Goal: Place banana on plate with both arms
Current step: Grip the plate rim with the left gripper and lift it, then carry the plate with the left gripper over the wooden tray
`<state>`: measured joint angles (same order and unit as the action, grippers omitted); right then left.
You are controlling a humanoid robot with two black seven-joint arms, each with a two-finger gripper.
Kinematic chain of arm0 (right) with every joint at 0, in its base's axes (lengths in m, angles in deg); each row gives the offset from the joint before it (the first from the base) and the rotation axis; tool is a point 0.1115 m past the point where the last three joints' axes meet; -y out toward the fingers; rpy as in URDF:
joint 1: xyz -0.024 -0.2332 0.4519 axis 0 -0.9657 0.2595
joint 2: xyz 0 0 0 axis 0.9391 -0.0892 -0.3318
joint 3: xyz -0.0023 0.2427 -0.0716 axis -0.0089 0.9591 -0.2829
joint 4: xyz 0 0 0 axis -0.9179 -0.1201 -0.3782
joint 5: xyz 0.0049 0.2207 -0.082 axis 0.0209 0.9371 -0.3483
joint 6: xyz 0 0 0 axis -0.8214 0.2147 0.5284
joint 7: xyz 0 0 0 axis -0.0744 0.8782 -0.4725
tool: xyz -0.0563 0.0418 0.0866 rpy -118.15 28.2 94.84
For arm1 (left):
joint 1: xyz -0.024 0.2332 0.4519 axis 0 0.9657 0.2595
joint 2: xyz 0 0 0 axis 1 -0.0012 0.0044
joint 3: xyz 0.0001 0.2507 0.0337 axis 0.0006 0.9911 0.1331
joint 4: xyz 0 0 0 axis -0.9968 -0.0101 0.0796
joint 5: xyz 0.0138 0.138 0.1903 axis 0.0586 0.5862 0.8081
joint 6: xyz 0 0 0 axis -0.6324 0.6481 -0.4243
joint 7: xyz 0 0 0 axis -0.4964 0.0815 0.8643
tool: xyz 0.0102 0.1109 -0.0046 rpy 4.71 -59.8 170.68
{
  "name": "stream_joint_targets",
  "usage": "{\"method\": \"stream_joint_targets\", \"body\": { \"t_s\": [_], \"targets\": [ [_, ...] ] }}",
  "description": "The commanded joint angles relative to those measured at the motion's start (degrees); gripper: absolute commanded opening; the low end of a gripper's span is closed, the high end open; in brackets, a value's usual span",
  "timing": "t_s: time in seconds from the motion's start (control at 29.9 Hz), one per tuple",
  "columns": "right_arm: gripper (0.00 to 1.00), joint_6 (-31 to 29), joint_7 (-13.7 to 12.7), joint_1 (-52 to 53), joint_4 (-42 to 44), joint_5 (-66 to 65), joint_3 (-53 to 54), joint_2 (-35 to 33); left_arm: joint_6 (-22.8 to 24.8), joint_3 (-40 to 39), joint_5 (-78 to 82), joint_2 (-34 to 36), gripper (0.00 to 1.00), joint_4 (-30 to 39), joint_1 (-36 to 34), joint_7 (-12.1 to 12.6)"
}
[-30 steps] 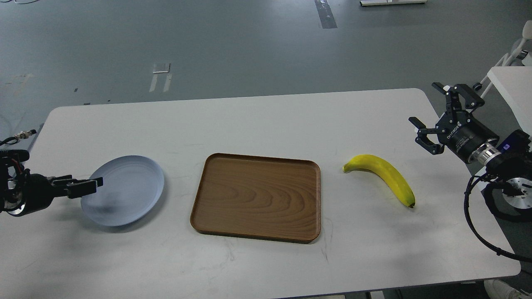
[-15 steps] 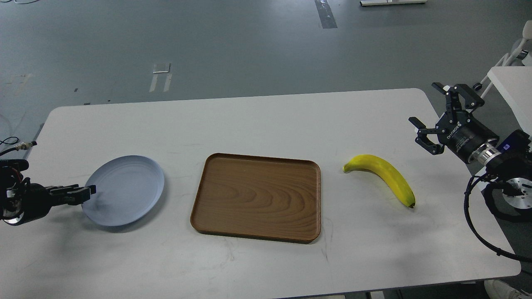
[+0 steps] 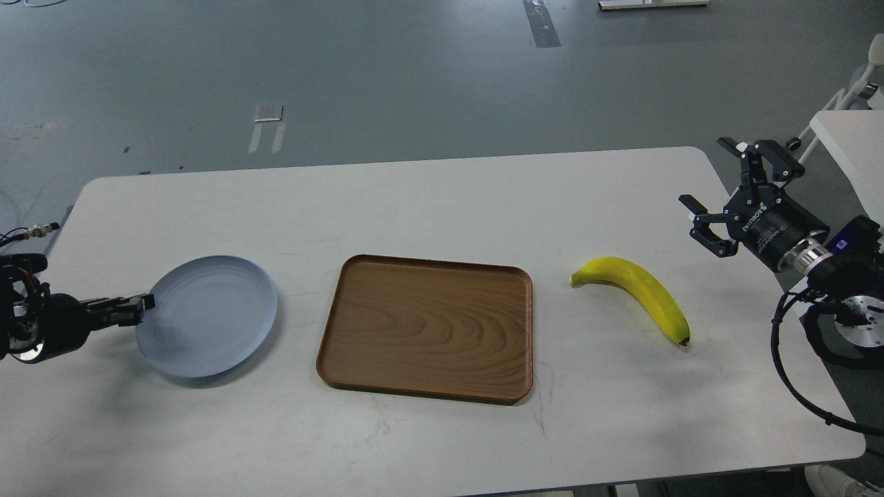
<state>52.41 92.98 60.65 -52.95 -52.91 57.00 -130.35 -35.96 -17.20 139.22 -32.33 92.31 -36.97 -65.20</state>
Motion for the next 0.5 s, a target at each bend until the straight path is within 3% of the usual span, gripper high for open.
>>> {"method": "stream_joint_targets", "body": {
  "t_s": [0.0, 0.13, 0.27, 0.47],
  "targets": [
    [1.00, 0.0, 0.0, 0.3, 0.2, 0.0, 0.1, 0.0, 2.1, 0.1, -2.5, 0.2, 0.00, 2.5, -5.0, 0.0],
    [1.00, 0.0, 0.0, 0.4, 0.4, 0.0, 0.1, 0.0, 6.7, 0.1, -2.4, 0.1, 0.00, 7.2, -11.7, 0.0],
    [1.00, 0.0, 0.0, 0.4, 0.5, 0.0, 0.0, 0.0, 7.7, 0.1, -2.1, -1.1, 0.00, 11.4, -15.4, 0.0],
    [1.00, 0.0, 0.0, 0.3, 0.5, 0.0, 0.1, -0.1, 8.7, 2.8, 1.1, -10.1, 0.00, 13.0, -20.8, 0.0]
  ]
}}
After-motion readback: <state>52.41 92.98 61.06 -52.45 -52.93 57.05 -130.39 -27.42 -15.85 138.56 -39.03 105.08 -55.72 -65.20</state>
